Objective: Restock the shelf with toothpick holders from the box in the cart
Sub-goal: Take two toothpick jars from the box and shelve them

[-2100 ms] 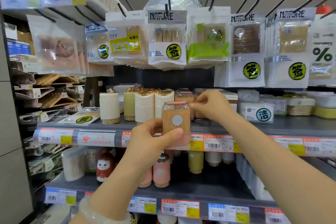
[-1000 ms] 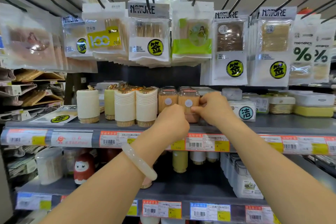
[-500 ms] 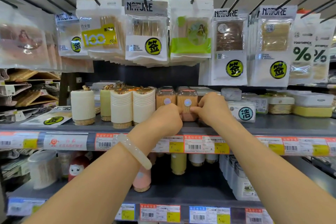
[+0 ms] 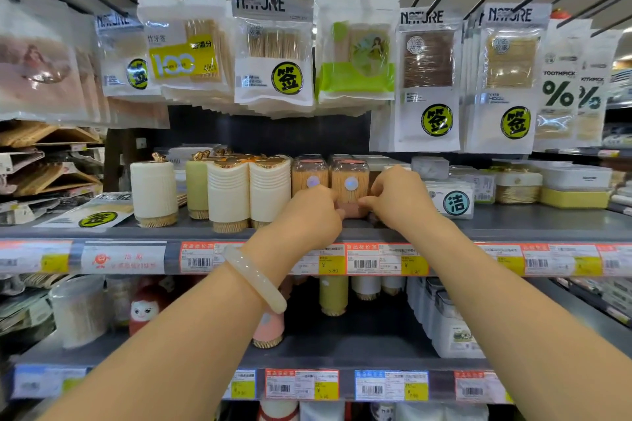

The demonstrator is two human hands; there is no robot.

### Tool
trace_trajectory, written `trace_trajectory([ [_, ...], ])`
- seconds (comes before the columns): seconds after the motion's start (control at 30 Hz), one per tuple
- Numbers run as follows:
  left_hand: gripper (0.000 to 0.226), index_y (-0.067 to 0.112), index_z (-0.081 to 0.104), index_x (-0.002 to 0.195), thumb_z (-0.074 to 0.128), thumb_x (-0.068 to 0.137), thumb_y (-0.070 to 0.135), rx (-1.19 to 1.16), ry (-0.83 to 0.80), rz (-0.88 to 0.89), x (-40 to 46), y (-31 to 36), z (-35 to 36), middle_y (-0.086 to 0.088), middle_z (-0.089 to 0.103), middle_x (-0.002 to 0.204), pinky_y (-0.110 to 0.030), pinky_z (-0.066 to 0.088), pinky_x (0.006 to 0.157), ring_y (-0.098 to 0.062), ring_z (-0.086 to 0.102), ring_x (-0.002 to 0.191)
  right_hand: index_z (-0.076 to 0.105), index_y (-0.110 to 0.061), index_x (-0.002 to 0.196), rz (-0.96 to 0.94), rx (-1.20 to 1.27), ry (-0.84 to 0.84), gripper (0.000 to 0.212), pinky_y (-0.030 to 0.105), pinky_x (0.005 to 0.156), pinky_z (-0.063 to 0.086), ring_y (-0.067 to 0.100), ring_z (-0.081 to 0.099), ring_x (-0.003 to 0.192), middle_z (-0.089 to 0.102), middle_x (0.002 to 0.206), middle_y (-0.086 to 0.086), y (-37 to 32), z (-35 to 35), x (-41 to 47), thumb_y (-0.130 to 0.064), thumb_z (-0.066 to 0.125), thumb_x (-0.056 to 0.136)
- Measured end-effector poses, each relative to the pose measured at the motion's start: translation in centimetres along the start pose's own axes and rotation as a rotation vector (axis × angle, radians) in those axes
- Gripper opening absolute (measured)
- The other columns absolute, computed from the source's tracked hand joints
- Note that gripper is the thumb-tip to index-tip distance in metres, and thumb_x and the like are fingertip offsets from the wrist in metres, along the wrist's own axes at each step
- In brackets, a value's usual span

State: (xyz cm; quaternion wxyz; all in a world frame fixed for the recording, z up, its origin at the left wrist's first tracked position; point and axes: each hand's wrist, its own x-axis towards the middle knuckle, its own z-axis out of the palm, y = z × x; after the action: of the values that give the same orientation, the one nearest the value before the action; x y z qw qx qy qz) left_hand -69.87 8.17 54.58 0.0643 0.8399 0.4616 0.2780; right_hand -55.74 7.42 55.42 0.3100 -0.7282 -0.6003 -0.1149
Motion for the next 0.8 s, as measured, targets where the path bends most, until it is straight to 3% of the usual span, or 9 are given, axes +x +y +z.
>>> trace_trajectory([
  [0.17,0.026,0.010,0.062,0.100,0.051,0.094,0.033,0.001,0.079,0.030,-0.5,-0.2,0.0,-0.004,0.058,0.087,-0.028,0.042,0.067,-0.018,0.052,0.081,0.068,-0.008,0.096,-0.052,0.011,0.043,0.024,0.029,0.071,0.043,0.023,0.058,0.088,0.067,0.095,0.009,-0.2,-1.1,-1.6,-0.028,0.069,0.084],
  [0.33,0.026,0.014,0.059,0.096,0.056,0.090,0.039,-0.055,0.223,0.087,-2.2,0.3,0.2,0.002,0.054,0.084,-0.030,0.043,0.067,-0.020,0.054,0.086,0.066,-0.011,0.100,-0.059,0.059,0.060,0.024,0.040,0.086,0.050,0.027,0.060,0.098,0.066,0.102,0.009,-0.8,-2.4,-3.8,-0.028,0.069,0.084],
  [0.47,0.033,0.020,0.061,0.113,0.063,0.085,0.038,-0.131,0.380,0.234,-5.1,0.8,1.1,0.001,0.062,0.107,-0.034,0.048,0.083,-0.017,0.054,0.102,0.063,-0.014,0.109,-0.155,0.072,0.152,0.026,0.038,0.088,0.046,0.023,0.055,0.104,0.062,0.109,0.004,-0.6,-3.5,-7.9,-0.027,0.065,0.086],
  [0.53,0.044,0.022,0.054,0.126,0.063,0.086,0.036,-0.127,0.368,0.273,-6.8,1.1,2.1,0.003,0.056,0.122,-0.028,0.042,0.092,-0.016,0.048,0.113,0.063,-0.016,0.112,-0.212,0.040,0.157,0.028,0.036,0.087,0.044,0.023,0.053,0.106,0.060,0.107,0.003,0.3,-3.5,-10.6,-0.024,0.066,0.086],
  [0.6,0.044,0.020,0.054,0.127,0.063,0.086,0.032,-0.065,0.373,0.307,-8.9,1.7,4.0,0.003,0.056,0.123,-0.027,0.039,0.092,-0.019,0.048,0.113,0.066,-0.014,0.105,-0.245,-0.006,0.120,0.025,0.036,0.078,0.043,0.025,0.055,0.100,0.061,0.099,0.002,1.5,-3.0,-13.6,-0.020,0.071,0.081],
  [0.7,0.033,0.022,0.068,0.090,0.067,0.060,0.036,0.019,0.234,0.370,-11.6,3.0,7.4,0.007,0.066,0.086,-0.018,0.051,0.060,-0.017,0.063,0.077,0.065,-0.017,0.092,-0.231,-0.149,0.016,0.037,0.039,0.059,0.051,0.025,0.061,0.084,0.061,0.087,0.000,4.4,-1.7,-17.0,-0.020,0.086,0.062],
  [0.77,0.036,0.026,0.069,0.079,0.072,0.047,0.044,0.093,0.063,0.348,-13.0,4.1,10.3,0.010,0.063,0.076,-0.014,0.049,0.051,-0.012,0.062,0.067,0.058,-0.020,0.111,-0.171,-0.206,-0.135,0.038,0.040,0.076,0.052,0.024,0.056,0.103,0.057,0.106,0.001,6.6,-0.7,-19.1,-0.021,0.074,0.077],
  [0.8,0.042,0.026,0.070,0.084,0.077,0.047,0.045,0.166,-0.018,0.317,-13.7,4.8,11.8,0.008,0.064,0.081,-0.015,0.049,0.056,-0.013,0.063,0.072,0.051,-0.021,0.121,-0.105,-0.234,-0.250,0.037,0.036,0.086,0.047,0.022,0.048,0.114,0.052,0.118,0.000,8.2,0.0,-20.2,-0.021,0.062,0.086],
])
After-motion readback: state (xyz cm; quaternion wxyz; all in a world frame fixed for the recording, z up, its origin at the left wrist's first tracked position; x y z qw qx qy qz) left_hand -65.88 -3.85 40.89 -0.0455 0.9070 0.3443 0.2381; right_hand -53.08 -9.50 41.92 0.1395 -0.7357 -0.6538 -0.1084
